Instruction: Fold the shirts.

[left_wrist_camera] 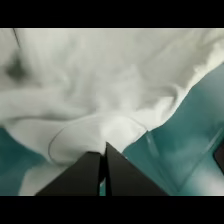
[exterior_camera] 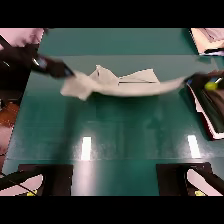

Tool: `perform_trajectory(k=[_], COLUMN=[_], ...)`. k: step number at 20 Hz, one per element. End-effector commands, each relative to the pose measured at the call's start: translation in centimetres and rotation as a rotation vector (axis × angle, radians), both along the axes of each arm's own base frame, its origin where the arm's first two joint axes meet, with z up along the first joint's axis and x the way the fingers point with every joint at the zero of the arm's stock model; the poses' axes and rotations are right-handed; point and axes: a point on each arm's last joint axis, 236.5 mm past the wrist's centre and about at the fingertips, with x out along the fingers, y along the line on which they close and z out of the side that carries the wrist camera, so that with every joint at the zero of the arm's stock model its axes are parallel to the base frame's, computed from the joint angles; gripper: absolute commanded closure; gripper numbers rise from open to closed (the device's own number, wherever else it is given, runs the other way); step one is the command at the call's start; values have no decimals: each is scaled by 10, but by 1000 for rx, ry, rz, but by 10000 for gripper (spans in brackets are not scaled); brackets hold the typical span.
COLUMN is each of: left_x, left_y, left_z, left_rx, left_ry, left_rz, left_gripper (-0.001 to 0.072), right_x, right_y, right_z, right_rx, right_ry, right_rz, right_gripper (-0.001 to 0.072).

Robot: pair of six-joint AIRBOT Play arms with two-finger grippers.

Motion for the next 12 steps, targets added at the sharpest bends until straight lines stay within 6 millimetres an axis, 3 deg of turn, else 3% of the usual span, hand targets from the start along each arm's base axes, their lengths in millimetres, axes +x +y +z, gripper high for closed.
perform_trajectory(k=[1,2,4,6,9,11,12], left_x=[-28,-46,-83,-131,-187,-191,-178], left_y=[7,9,14,21,32,34,39], left_z=[157,196,255,305,351,351,344], left_rx=[-24,-51,-123,-192,-253,-228,-202], left_ry=[-367,-472,-647,-812,-991,-1013,-994], left_rz=[35,50,99,140,180,180,203], left_gripper=[682,682,682,682,683,683,683], right_x=[-20,-36,-69,-97,-116,-113,-104], right_y=[6,11,21,21,2,-3,-4], right_z=[167,205,263,302,320,317,309], right_rx=[-91,-116,-163,-215,-278,-295,-284], right_ry=[-410,-504,-657,-755,-750,-698,-647], right_rz=[-30,-31,-29,-66,-169,-172,-161], right_gripper=[698,698,698,698,699,699,699])
